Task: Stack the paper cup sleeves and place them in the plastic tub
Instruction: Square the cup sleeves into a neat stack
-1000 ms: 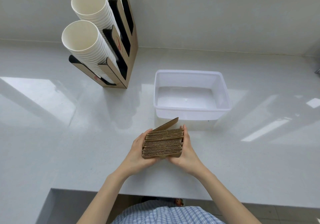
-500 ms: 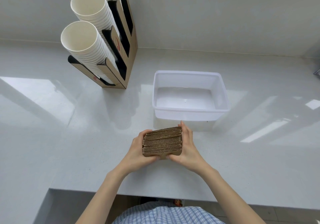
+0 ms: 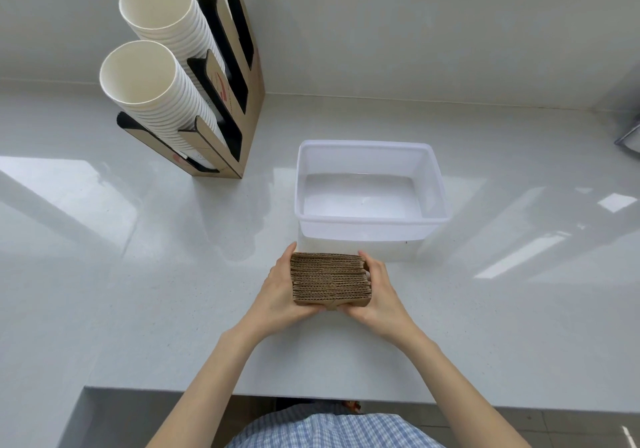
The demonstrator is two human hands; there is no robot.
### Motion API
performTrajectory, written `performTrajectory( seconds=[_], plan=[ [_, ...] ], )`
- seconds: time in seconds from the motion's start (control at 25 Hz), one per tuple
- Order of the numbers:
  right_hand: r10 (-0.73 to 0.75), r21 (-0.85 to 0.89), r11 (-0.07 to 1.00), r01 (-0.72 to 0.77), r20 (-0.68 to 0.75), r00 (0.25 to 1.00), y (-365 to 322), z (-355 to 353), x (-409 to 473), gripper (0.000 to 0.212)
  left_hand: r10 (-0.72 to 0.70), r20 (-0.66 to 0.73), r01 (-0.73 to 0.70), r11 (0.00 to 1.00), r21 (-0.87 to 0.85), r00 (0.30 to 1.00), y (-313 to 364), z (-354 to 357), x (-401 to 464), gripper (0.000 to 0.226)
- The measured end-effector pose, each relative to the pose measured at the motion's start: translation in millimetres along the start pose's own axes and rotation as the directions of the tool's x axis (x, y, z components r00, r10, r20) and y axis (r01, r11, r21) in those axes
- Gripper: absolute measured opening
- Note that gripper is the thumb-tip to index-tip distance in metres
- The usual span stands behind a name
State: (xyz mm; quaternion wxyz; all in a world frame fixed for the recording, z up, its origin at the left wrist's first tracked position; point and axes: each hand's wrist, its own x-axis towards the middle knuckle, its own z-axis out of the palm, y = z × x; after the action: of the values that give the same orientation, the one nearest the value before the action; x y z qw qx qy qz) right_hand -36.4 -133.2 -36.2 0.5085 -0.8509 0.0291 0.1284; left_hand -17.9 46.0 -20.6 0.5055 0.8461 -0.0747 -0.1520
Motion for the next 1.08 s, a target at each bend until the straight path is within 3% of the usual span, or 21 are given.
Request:
performTrajectory(
  seconds=[0.12,0.28,0.36,0.52,0.68,0.88,1.08],
  plan=[
    [-0.048,-0.054,0.997,0.049,0.027,0.998,3,3,-1,0.111,-0.017,0.081,0.013,0.998,0.060,0.997,-10,-1,3,0.128],
    [-0.136,-0.169,0.975,0.143,0.052,0.989,0,-1,-1,0.090,-0.047,0.084,0.040,0.996,0.081,0.995,-13,-1,5,0.129],
    [-0.126,-0.145,0.981,0.132,0.051,0.991,-1,-2,-1,0.084,-0.042,0.068,0.037,0.997,0.067,0.997,-10,-1,5,0.121],
    [-0.096,-0.108,0.989,0.098,0.024,0.995,0,-1,-3,0.083,-0.034,0.016,0.034,0.999,0.012,0.999,-7,0,5,0.077],
    [-0.044,-0.077,0.996,0.044,0.012,0.999,-5,-4,-4,0.091,-0.042,0.048,0.044,0.998,-0.036,0.998,-9,-3,2,0.076],
    [0.044,0.173,0.983,-0.058,0.088,0.995,-16,-16,-2,0.098,-0.057,0.162,0.089,0.977,-0.195,0.985,3,-18,3,0.074],
    [0.038,0.458,0.888,-0.032,-0.005,0.999,-34,-25,5,0.095,-0.122,0.132,0.163,0.918,-0.363,0.984,23,-23,3,0.071]
  ],
)
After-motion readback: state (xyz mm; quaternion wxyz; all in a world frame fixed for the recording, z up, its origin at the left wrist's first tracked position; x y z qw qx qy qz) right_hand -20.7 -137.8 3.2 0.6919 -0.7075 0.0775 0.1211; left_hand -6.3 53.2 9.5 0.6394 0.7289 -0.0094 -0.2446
